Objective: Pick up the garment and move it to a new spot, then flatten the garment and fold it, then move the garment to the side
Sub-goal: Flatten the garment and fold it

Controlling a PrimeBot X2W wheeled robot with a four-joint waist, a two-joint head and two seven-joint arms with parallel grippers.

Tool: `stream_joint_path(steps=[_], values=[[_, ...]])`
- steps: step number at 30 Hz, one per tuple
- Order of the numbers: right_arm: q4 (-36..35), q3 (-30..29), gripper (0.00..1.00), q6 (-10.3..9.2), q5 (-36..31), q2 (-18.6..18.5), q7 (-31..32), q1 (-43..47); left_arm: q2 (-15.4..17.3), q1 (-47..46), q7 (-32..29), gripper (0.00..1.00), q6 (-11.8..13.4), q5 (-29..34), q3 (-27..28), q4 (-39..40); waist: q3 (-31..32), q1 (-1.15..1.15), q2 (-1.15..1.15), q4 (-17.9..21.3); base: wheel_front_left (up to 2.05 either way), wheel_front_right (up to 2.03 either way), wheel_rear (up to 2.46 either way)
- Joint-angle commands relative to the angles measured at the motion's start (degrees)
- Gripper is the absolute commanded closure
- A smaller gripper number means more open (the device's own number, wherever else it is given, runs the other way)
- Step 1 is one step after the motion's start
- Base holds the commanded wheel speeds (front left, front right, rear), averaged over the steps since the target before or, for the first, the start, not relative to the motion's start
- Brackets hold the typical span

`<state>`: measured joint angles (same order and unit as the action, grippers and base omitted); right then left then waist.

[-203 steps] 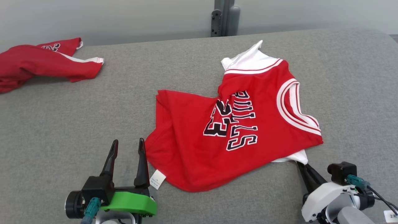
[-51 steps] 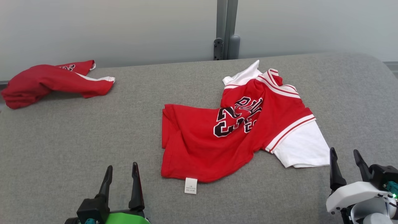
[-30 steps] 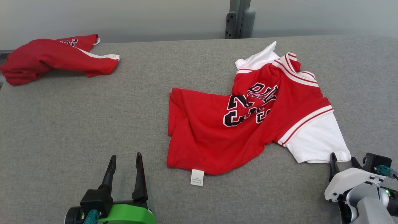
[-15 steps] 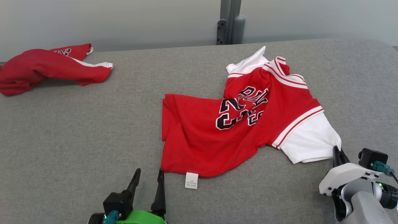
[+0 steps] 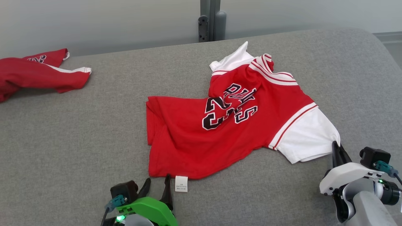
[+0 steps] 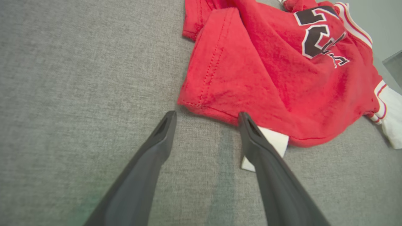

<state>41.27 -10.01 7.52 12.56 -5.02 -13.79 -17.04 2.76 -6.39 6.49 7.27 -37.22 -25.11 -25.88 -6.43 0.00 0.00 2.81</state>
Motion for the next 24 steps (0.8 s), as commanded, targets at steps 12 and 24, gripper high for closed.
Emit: stream_joint_path(steps=[12, 24], values=[[-0.60, 0.74, 1.00, -0.06, 1.26, -0.71, -0.27, 0.08, 0.23, -5.30, 3.36, 0.38, 1.18, -10.85, -1.52, -4.97, -1.05, 0.00, 0.00, 0.86, 0.00, 0.00, 0.00], [-2.55, 1.89, 1.00, -0.06, 2.54, -0.96, -0.66, 0.33, 0.50, -6.81, 6.37, 1.00, -0.71, -13.13, -3.16, -6.04, -0.17, 0.00, 0.00, 0.55, 0.00, 0.00, 0.00]])
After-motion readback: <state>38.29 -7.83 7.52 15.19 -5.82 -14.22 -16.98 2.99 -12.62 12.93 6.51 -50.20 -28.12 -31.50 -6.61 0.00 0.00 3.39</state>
